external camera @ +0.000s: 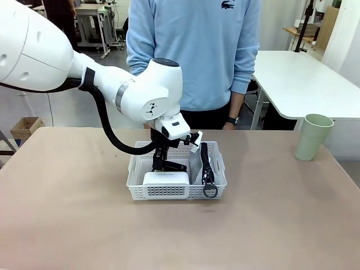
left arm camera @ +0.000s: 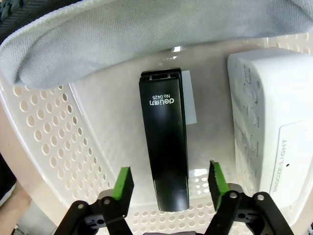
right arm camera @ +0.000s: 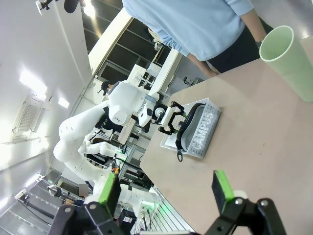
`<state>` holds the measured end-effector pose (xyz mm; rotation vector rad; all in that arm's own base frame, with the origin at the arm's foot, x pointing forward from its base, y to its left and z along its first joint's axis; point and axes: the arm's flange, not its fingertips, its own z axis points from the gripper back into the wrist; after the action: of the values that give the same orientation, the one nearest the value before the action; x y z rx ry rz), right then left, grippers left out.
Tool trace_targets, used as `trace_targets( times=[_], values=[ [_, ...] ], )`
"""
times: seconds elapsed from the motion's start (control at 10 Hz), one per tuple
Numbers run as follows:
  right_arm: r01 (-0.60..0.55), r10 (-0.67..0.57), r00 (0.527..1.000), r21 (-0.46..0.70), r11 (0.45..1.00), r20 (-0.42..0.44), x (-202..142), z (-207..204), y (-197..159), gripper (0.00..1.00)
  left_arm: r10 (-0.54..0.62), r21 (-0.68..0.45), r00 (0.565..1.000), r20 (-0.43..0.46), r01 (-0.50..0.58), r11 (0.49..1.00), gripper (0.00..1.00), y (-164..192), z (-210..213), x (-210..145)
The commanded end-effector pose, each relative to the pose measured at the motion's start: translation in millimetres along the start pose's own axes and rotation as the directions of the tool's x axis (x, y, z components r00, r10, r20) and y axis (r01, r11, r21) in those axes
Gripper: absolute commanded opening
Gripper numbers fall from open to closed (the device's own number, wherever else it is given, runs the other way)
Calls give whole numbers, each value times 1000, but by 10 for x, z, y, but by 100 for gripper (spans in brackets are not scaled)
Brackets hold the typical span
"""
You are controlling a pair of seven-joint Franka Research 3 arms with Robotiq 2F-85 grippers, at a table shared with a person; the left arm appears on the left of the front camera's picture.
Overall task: Efficiently arrange items inside the basket to fit them all.
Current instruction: Pick up the Stapler and place it inside the Organizing basket.
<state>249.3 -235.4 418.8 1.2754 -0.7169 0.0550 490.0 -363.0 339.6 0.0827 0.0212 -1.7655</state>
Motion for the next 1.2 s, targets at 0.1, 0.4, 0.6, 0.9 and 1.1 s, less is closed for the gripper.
trace_targets(
  times=[0.1,0.4,0.6,0.9,1.1],
  values=[
    [-26,25,999,18,1000,22,37,-6,11,100,-25,10,1000,14,25,1000,100,-28,56,-75],
    [-26,25,999,18,1000,22,37,-6,11,100,-40,39,998,39,39,998,100,-122,160,-158],
    [-26,25,999,18,1000,22,37,-6,11,100,-53,105,992,115,41,994,100,-391,485,-366],
    [-26,25,999,18,1000,22,37,-6,11,100,69,101,937,343,-110,989,100,-997,1237,-1133],
    [-26,25,999,18,1000,22,37,-6,11,100,239,-1,788,568,-290,957,100,-1414,1626,-1845]
  ],
)
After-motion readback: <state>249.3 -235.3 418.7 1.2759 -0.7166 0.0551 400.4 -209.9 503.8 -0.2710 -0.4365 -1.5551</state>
